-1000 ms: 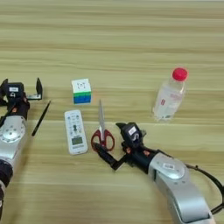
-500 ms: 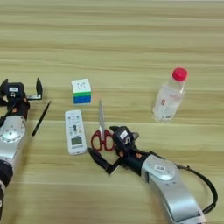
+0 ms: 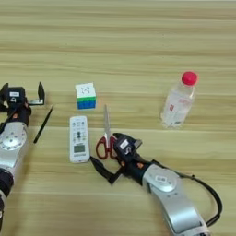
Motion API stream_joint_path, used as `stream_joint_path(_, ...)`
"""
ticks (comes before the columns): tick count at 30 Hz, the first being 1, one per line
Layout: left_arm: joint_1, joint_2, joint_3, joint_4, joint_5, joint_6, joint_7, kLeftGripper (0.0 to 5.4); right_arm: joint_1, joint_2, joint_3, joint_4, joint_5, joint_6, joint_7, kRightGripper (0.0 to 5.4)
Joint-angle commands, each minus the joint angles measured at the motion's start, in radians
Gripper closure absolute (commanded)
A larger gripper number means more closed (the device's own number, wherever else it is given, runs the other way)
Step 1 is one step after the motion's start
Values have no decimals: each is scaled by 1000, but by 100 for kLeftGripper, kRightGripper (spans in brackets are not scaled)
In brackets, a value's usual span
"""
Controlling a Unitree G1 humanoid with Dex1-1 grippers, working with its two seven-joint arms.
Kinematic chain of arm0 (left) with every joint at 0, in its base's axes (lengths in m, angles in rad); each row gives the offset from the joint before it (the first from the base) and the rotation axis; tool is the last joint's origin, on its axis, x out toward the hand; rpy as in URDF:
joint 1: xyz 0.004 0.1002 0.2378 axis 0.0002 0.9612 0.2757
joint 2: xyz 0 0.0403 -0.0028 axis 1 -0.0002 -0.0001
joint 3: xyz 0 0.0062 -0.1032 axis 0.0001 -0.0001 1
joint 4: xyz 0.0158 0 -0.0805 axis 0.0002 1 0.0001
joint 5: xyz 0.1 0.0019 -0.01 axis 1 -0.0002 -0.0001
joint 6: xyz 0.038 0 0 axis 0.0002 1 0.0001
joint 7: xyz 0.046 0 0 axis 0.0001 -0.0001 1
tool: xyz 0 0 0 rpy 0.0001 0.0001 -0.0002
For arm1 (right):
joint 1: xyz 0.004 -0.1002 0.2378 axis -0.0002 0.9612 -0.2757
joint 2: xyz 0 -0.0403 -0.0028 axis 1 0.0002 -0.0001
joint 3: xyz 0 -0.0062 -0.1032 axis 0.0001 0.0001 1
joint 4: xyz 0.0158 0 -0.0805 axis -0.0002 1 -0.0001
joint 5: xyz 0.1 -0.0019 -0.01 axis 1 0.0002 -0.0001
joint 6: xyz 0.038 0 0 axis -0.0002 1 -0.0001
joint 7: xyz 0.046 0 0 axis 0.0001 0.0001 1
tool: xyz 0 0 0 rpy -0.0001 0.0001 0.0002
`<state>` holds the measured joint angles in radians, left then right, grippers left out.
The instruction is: Move the objects on the table
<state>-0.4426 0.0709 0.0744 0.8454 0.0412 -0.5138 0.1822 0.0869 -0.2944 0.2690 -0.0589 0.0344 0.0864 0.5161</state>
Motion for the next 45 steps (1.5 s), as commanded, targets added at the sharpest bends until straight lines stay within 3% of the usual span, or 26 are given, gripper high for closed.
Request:
stream_joint_path(1,-4,5,2,-5,6,9,-4,0,9,-5,7,39,-42,10,-28,2)
stream_joint_path(9,-5,4,2,-2,6,9,-4,0,3,13,0,91,-41,32,-58,2)
stream_joint_path(15,-5,5,2,-3,6,9,-4,0,1,35,-10,121,9,91,-43,2)
stream_joint_path(27,-6,4,2,-1,6,9,-4,0,-1,33,-23,115,37,159,-38,115)
stream_joint_path(30,-6,4,1,-3,7,10,-3,0,-1,33,-23,113,34,164,-36,144)
stream_joint_path(45,-9,3,1,-1,7,12,-2,0,-16,30,-56,114,10,132,-87,145)
